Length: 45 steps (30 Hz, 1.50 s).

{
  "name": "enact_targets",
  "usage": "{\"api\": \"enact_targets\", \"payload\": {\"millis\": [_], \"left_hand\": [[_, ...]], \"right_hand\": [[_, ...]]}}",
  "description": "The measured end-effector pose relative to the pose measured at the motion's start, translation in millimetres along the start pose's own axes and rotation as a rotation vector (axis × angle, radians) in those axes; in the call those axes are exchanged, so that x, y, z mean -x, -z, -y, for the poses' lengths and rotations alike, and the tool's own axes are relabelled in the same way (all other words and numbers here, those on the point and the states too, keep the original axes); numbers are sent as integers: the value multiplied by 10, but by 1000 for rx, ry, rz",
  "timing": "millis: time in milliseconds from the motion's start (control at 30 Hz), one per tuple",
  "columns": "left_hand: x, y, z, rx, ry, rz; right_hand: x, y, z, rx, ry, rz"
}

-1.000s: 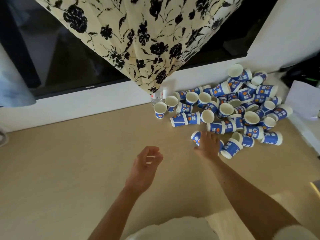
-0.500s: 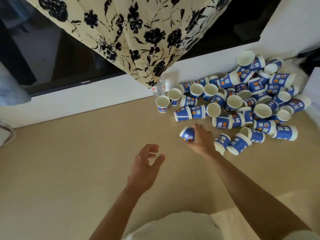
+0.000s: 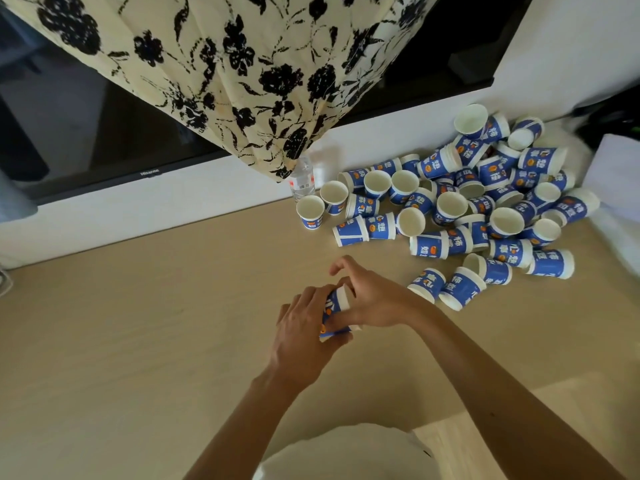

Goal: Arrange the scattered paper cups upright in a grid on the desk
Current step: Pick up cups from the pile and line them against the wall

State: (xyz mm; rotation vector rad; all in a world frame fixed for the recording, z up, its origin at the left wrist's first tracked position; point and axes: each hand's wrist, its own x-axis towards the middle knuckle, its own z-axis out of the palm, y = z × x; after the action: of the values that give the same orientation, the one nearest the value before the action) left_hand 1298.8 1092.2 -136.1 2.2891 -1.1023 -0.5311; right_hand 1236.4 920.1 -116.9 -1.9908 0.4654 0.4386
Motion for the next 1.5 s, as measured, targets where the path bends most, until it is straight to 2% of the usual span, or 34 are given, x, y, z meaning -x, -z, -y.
{"api": "enact_targets", "payload": {"millis": [100,167,200,267,333,433,667,967,1067,1167,1300,1500], "left_hand": [[-8,-12,22,82,43,-47],[-10,-13,56,174,85,-107],[-9,-10,65,204,101,-133],[2,2,68,235,128,-179],[17,11,61,255,158,-212],[40,6,58,288,203,-224],[124,-25,78,276,221,-268],[284,34,216,244,299,-321],[374,52,367,246,343,-343],[432,127,547,289,390,-408],[484,323,879,336,439,-466],[633,864,1626,410,535,-599]], "right_hand": [[41,251,-111,-177,-11,58],[16,467,-347,-217,-4,-39],[-7,577,-521,-100,-14,-118],[-50,760,-900,396,-99,-198],[-67,829,-1224,823,-182,-117],[-72,770,-1512,1030,-190,21],[-184,574,-1761,1073,-115,99],[-398,449,-1801,1080,-60,50],[-464,359,-1583,962,-8,-42],[-555,152,-1224,529,53,-181],[-660,-315,-543,-7,108,-230],[-979,-1253,341,-316,165,-235]]}}
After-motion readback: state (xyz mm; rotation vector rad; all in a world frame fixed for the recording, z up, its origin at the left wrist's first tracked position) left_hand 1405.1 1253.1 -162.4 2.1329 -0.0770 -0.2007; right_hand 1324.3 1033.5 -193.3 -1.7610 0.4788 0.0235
